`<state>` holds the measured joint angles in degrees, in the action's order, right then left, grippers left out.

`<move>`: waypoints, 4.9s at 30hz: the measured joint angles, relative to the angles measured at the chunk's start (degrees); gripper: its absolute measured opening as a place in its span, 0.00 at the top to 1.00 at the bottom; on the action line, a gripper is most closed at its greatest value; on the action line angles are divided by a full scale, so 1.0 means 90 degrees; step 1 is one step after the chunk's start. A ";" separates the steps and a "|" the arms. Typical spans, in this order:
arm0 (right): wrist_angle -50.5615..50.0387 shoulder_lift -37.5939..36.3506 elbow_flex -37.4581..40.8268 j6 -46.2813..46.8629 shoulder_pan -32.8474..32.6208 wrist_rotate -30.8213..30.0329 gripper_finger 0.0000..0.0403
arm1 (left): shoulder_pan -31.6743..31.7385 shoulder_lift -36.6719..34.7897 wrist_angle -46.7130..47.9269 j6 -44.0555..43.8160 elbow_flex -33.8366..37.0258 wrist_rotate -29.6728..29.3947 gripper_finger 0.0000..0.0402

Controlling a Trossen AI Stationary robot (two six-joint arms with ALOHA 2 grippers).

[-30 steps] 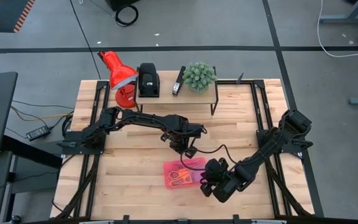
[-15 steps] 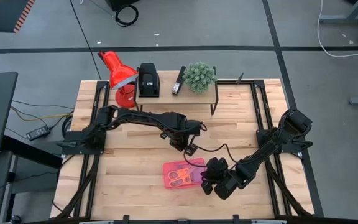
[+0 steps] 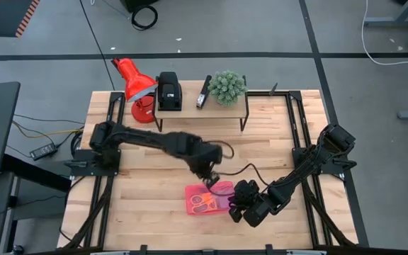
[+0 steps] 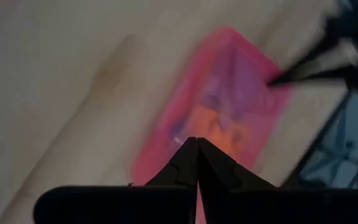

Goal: Pack school essentials
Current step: Close the pink supply box

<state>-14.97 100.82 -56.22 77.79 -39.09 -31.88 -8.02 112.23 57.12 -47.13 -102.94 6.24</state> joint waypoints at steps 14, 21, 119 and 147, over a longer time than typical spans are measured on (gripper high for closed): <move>0.0001 0.0000 -0.0001 0.0028 -0.0003 0.0050 0.99 | -0.1216 0.0343 -0.0078 0.0224 0.0007 -0.0227 0.99; 0.0037 0.0000 -0.0001 0.0050 -0.0007 0.0102 0.99 | -0.1334 0.0744 -0.0330 0.0210 0.0007 -0.0373 0.96; 0.1151 -0.0085 -0.0135 -0.0810 -0.0625 -0.0357 0.99 | -0.1263 0.1157 -0.0969 -0.0196 0.0092 -0.0636 0.94; -0.0695 -0.0092 -0.1096 -0.0805 -0.0763 -0.0959 0.99 | -0.1082 0.1656 -0.1345 0.0191 0.0024 -0.0211 0.97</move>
<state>-21.22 99.98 -66.08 70.54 -45.95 -40.51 -17.76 127.13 45.02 -45.41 -102.72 4.33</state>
